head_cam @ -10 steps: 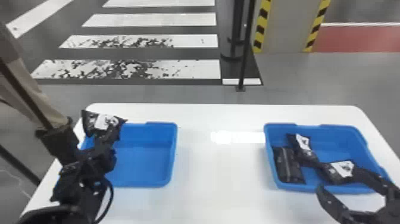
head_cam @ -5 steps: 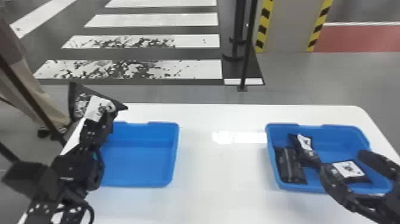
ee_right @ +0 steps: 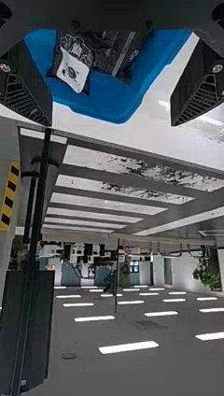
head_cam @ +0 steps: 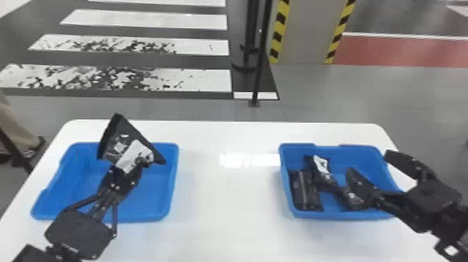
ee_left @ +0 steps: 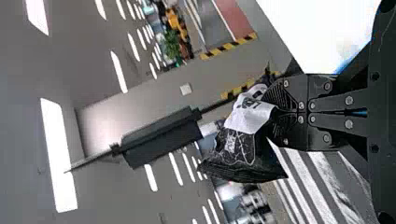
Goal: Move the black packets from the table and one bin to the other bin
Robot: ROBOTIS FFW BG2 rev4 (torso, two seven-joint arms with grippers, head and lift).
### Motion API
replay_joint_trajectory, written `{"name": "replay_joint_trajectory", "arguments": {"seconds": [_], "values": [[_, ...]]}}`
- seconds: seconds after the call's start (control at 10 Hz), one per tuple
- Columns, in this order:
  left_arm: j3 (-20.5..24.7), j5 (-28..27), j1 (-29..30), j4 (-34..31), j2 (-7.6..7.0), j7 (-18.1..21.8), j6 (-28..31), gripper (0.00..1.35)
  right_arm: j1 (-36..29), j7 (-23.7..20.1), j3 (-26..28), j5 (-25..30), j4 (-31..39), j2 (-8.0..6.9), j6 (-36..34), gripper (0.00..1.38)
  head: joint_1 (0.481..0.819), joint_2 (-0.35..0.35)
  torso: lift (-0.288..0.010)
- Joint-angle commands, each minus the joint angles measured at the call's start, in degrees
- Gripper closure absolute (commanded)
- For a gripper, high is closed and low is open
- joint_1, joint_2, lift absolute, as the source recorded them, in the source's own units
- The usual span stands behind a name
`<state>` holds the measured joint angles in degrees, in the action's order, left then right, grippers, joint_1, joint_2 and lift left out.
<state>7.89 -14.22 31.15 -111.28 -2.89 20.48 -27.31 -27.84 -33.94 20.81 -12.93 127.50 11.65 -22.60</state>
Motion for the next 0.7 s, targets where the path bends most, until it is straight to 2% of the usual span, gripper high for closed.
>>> {"name": "replay_joint_trajectory", "arguments": {"seconds": [0.0,0.2,0.4,0.6], "values": [[-6.8,0.2,-1.8,0.0,-2.12,1.2,-1.1,1.21,5.9,-2.4,0.0,0.6,-1.9,1.36,-6.9,0.08,0.695,-0.115,-0.110],[-12.0,-0.4,-4.4,1.1,-4.40,1.8,-1.5,1.21,15.7,-7.5,-3.4,-0.1,-4.0,4.44,-17.8,0.08,0.695,-0.213,-0.110],[-13.8,-3.9,-5.6,2.5,-5.90,1.8,-3.2,1.21,24.7,-12.1,-7.9,-5.0,-5.7,6.28,-29.1,0.08,0.695,-0.214,-0.110],[-13.8,-5.5,-6.1,4.1,-6.07,1.3,-4.8,1.21,29.4,-14.0,-13.0,-12.7,-4.1,7.51,-37.3,0.08,0.695,-0.177,-0.110]]}}
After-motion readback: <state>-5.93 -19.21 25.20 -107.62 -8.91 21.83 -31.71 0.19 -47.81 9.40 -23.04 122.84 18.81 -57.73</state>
